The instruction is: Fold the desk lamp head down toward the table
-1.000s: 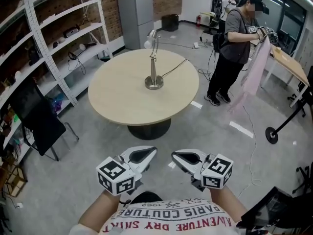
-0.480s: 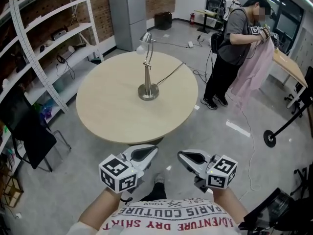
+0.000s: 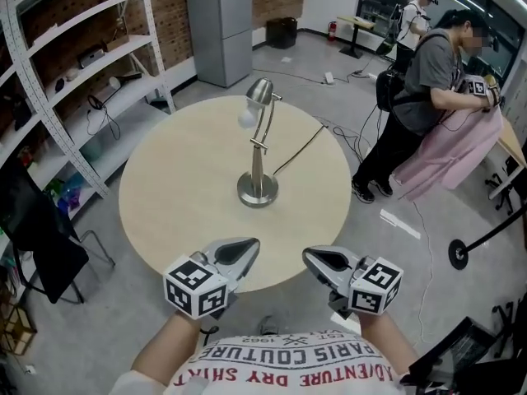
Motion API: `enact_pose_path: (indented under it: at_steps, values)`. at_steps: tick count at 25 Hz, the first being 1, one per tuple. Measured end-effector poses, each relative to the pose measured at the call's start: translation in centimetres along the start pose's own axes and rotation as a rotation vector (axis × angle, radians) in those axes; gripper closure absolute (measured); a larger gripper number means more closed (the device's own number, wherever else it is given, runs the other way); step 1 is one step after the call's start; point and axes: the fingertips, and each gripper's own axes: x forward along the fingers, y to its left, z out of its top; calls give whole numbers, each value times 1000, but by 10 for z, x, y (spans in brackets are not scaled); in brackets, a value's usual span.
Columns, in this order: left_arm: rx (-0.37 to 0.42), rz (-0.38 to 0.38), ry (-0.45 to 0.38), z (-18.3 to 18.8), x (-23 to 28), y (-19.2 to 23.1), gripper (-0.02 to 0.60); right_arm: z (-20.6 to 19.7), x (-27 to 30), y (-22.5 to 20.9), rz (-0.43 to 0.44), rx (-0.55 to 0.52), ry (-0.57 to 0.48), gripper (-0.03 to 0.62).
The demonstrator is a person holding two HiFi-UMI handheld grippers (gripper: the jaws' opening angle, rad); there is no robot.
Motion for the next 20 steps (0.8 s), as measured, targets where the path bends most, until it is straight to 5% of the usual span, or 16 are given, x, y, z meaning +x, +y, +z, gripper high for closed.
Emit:
enact_pose_path:
  at_steps: [10, 20]
  values:
    - [27, 52, -6, 28, 24, 55, 580, 22, 42, -50, 10, -39, 5, 589]
    - [-57, 140, 14, 34, 49, 118, 578, 14, 108, -133, 13, -62, 122, 588]
